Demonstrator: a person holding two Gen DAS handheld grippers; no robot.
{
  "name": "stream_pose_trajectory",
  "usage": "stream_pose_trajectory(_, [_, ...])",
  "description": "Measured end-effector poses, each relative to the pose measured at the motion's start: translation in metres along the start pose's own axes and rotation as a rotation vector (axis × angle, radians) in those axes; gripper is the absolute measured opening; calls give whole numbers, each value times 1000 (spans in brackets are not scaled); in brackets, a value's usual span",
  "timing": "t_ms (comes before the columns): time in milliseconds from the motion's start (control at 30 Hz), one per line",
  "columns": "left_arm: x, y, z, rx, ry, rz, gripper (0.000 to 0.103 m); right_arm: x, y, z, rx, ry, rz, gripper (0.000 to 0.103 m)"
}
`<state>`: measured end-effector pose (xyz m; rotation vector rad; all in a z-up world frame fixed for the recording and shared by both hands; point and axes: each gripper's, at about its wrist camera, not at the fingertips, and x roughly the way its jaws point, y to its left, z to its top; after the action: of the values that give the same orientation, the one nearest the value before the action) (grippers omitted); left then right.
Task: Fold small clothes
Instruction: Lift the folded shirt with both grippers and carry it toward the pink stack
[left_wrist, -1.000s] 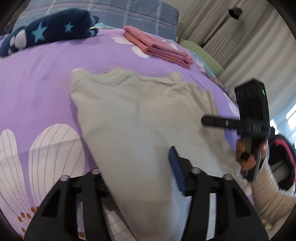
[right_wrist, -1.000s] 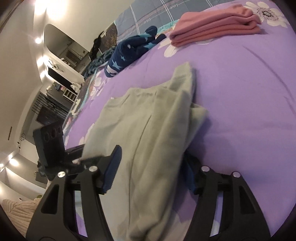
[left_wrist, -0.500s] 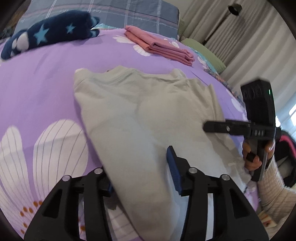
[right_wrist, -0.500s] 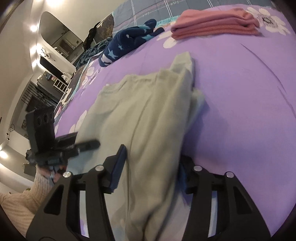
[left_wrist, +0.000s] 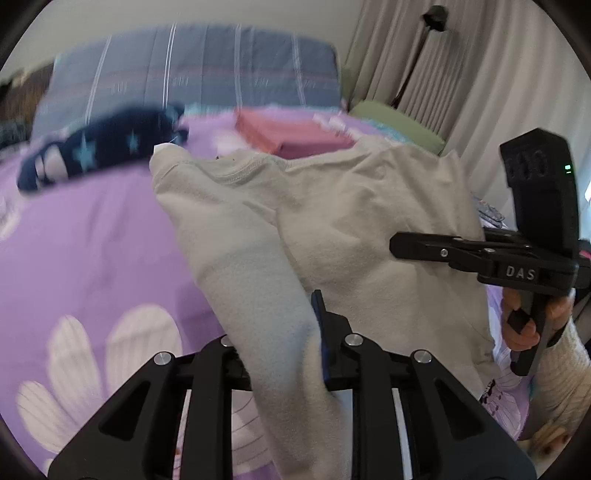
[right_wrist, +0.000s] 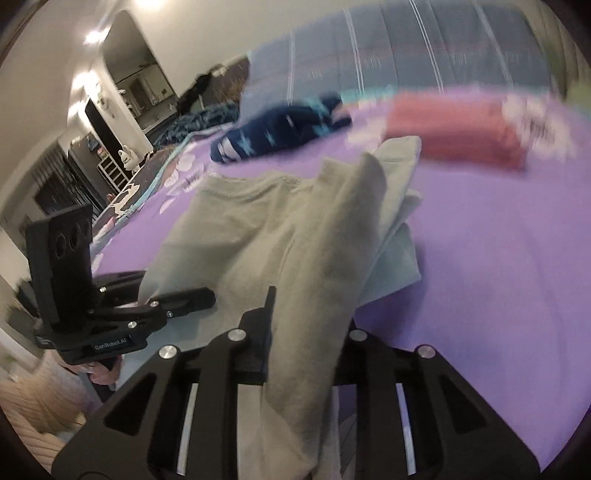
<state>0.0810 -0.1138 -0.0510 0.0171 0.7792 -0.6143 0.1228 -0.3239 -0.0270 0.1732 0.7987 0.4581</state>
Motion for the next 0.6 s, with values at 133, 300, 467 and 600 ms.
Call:
stream_pose_trajectory(133, [-34,-17,11,52,-86,8,21,-43,31,3,-108,-121,-50,20])
stream_pose_trajectory(300, [-55,-36,30,91,-150,5,21,-87,52,7,-165,-237,-103,20])
stream_pose_trajectory(467, [-63,-66,68,171,-221,11,21,-115,52,26,-168,-309,-182,20])
stream_pose_trajectory(600, [-60,-84,108,229,-260,5,21,-138,41,55,-178,-364,-233,19])
